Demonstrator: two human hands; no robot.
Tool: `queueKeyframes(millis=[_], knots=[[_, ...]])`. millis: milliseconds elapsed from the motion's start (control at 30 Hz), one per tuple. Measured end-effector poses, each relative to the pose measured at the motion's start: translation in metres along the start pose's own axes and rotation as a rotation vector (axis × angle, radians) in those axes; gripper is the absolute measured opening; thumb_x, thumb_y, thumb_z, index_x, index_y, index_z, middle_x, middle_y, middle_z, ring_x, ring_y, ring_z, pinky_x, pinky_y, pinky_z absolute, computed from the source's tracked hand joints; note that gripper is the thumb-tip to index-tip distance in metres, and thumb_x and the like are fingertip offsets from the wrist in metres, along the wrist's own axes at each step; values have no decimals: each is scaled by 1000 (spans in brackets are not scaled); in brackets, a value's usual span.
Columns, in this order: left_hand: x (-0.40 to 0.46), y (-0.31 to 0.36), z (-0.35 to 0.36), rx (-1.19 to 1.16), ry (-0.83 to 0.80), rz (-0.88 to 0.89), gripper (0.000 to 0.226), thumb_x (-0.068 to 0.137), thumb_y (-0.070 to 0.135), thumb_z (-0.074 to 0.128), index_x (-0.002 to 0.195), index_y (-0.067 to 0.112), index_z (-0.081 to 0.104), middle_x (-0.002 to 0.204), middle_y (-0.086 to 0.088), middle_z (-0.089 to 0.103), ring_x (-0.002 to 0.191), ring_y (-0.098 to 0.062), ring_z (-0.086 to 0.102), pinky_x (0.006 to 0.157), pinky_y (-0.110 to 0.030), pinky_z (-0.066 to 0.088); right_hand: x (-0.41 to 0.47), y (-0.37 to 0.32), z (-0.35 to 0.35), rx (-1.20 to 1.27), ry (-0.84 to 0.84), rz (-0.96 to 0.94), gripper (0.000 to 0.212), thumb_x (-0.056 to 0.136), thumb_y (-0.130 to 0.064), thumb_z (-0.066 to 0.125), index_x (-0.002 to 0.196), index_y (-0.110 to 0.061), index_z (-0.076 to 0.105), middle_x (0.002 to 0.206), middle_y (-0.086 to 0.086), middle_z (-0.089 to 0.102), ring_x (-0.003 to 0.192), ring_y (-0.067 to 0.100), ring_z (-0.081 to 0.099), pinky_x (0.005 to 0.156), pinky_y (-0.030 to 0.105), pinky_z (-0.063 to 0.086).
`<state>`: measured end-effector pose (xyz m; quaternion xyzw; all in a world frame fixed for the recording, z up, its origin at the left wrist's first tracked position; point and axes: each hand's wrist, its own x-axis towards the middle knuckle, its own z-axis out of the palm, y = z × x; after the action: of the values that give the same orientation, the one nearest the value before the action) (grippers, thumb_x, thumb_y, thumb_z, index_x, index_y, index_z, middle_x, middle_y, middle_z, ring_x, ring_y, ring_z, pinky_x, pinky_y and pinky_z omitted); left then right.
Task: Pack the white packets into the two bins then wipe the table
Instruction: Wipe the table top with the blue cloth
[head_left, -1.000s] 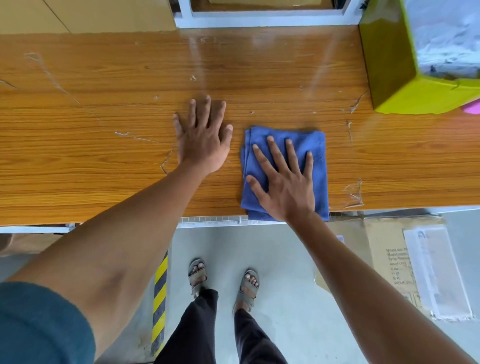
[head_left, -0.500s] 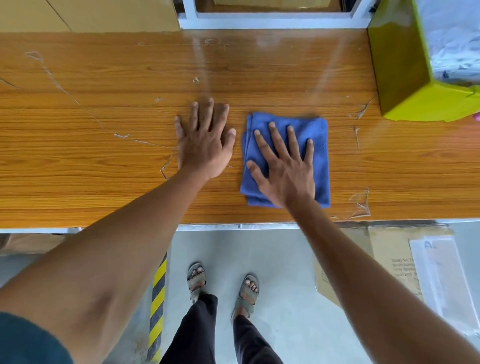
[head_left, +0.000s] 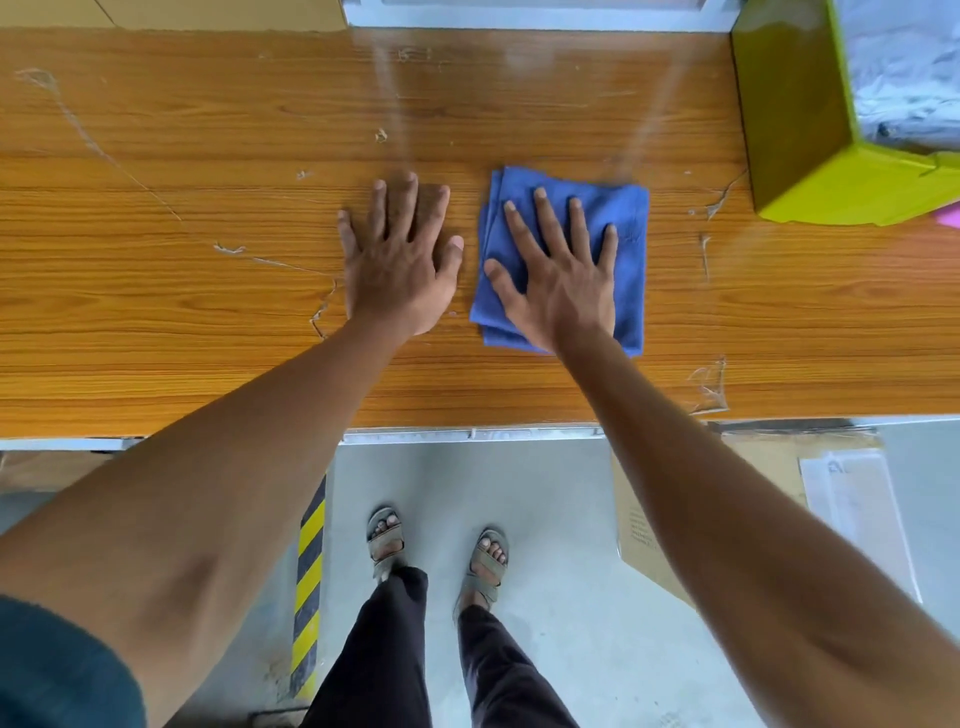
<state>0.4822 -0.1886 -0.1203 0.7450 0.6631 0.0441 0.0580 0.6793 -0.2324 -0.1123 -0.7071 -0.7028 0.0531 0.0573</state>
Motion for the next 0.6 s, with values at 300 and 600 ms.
queueKeyframes(millis=[300,600], knots=[[2,0,0,-5,-7,6,65,106,62,16,167,40,11,178,3,4,164,-32,0,126,-69,4,-29,-1,-2,-6,-27,-41,72,102,-76,21,167,-45,12,177,-10,6,163,30,7,124,70,8],[0,-1,-1,-17,-7,4,64,107,60,14,168,41,10,178,4,2,164,-30,-1,126,-69,3,9,-8,-4,-6,-29,-3,72,103,-74,17,167,-43,8,177,-10,4,163,30,6,124,70,8]])
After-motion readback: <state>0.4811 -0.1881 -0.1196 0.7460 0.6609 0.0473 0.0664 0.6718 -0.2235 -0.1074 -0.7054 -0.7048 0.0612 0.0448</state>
